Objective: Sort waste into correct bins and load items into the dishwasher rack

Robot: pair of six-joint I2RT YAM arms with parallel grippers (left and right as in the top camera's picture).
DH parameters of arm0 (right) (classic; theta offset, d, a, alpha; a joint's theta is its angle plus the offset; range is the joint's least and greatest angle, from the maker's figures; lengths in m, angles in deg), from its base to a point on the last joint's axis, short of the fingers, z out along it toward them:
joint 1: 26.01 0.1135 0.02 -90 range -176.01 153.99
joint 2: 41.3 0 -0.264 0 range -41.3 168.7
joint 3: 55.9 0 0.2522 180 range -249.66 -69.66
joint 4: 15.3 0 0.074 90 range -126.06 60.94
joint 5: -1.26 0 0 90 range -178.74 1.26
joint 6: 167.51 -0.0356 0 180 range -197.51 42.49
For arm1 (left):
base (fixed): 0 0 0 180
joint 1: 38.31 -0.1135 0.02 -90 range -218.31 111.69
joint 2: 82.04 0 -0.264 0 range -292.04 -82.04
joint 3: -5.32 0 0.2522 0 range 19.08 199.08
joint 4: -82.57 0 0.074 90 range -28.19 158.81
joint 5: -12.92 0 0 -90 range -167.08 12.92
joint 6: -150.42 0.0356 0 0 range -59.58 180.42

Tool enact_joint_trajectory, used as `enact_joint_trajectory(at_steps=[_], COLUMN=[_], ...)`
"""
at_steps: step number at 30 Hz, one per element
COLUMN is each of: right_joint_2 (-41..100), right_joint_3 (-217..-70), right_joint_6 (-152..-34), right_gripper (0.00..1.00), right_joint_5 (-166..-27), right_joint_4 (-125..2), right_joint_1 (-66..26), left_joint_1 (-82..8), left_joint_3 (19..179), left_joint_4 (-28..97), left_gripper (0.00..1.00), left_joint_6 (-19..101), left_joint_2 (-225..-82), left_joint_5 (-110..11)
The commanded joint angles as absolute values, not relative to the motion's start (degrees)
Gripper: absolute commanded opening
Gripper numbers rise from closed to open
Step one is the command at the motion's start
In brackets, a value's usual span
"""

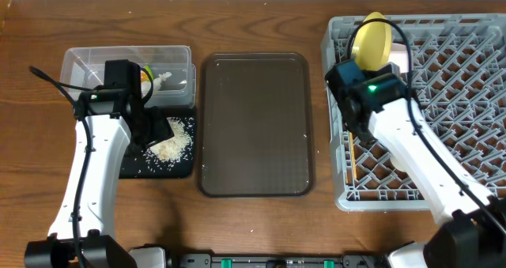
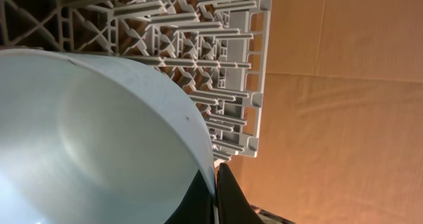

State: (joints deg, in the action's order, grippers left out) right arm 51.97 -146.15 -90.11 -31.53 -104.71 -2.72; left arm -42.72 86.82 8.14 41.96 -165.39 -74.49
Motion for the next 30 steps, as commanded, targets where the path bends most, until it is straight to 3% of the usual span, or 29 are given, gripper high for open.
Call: enact_joint_trajectory(at_steps=[1, 18, 30], right_joint_2=[54.72, 59.58, 59.58], right_joint_3=[-145.86, -145.86, -145.89], right_joint_6=[-91.23, -93.81, -94.03], right_gripper=[0.01, 0.01, 0.01], right_joint_5=[-28.93, -28.78, -41.91], right_joint_4=[-104.89, -105.81, -110.57], right_joint_1=[-1.60, 3.75, 4.45], left_joint_1=[-42.80, -42.80, -42.80], left_joint_3=[87.54, 87.54, 87.54], left_joint_4=[7.99, 7.99, 7.99], left_gripper=[0.66, 0.66, 0.66], left_joint_6=[41.22, 41.24, 41.24], left_joint_2=[-165.15, -165.15, -165.15], left_joint_5=[-75.17, -75.17, -75.19])
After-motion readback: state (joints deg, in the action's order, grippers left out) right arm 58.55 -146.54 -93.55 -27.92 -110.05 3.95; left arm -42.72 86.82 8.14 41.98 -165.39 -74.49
